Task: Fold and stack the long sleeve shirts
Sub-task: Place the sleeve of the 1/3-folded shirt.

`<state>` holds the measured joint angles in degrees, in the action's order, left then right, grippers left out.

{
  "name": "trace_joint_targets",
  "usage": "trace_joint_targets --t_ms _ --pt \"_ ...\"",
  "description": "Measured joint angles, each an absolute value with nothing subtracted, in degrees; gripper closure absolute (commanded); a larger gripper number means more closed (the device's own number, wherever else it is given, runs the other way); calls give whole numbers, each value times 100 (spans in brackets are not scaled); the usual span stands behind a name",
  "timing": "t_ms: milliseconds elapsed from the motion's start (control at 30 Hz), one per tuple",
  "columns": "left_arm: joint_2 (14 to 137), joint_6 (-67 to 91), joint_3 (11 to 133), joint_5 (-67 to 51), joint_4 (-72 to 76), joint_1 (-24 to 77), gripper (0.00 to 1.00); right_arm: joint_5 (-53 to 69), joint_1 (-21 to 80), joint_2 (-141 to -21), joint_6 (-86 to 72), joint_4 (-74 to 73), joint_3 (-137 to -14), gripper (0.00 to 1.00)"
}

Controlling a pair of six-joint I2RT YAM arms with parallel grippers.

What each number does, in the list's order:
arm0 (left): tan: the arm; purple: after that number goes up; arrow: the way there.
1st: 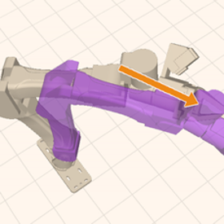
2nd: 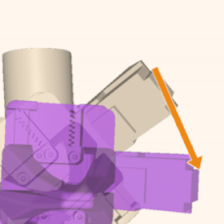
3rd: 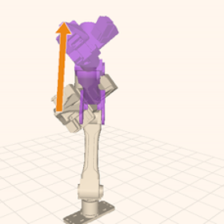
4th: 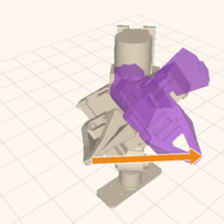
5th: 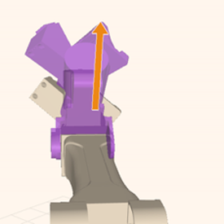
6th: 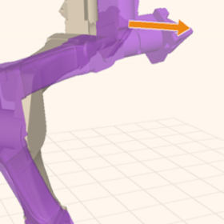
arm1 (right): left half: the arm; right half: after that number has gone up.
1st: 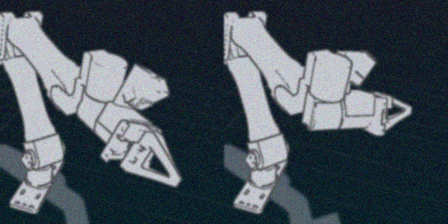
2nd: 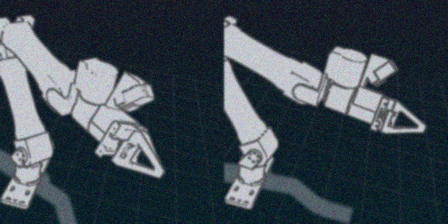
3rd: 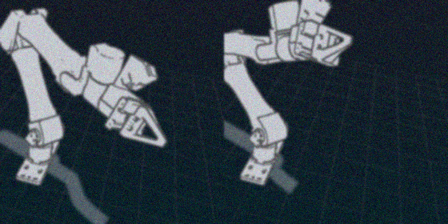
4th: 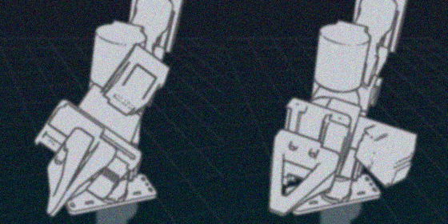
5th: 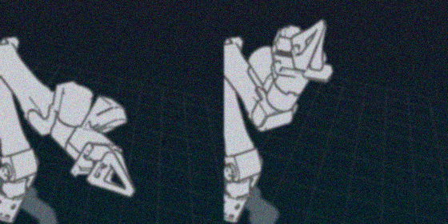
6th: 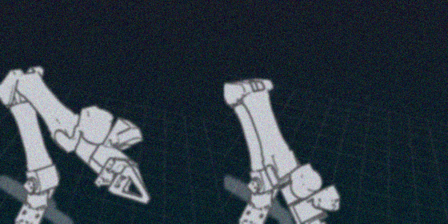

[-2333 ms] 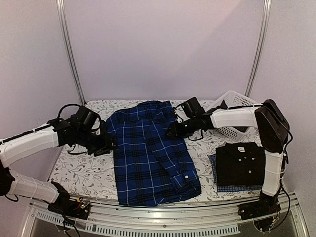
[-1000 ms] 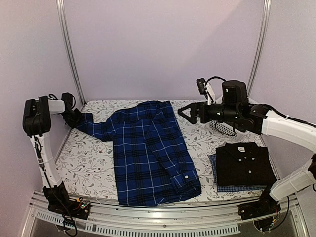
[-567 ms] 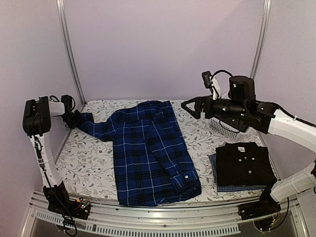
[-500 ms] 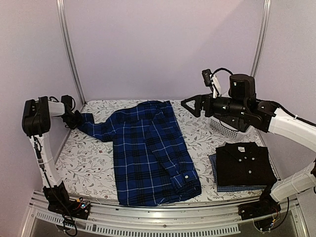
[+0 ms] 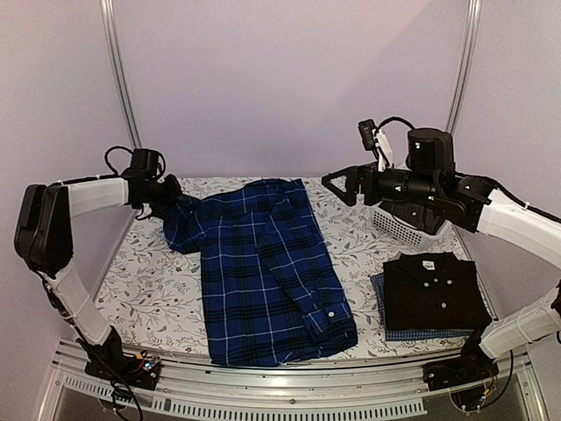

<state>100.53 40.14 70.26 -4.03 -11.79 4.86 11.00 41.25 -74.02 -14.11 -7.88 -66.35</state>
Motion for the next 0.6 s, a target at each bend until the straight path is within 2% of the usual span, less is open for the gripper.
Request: trace_joint_targets --t_ms 167,267,467,600 --pt "9598 4257 6187 -220 -888 1540 100 1111 4125 -7402 -1406 -829 -6635 1" --pt "9598 4379 5835 -99 -834 2112 94 1118 4123 -7402 -1404 -862 -6632 1" --pt "9730 4440 5690 -38 -856 2838 61 1116 4123 -7402 -1385 -884 -6569 1" --pt "9649 4353 5680 -38 -921 2923 51 1118 4123 -7413 -1382 -906 -6528 1"
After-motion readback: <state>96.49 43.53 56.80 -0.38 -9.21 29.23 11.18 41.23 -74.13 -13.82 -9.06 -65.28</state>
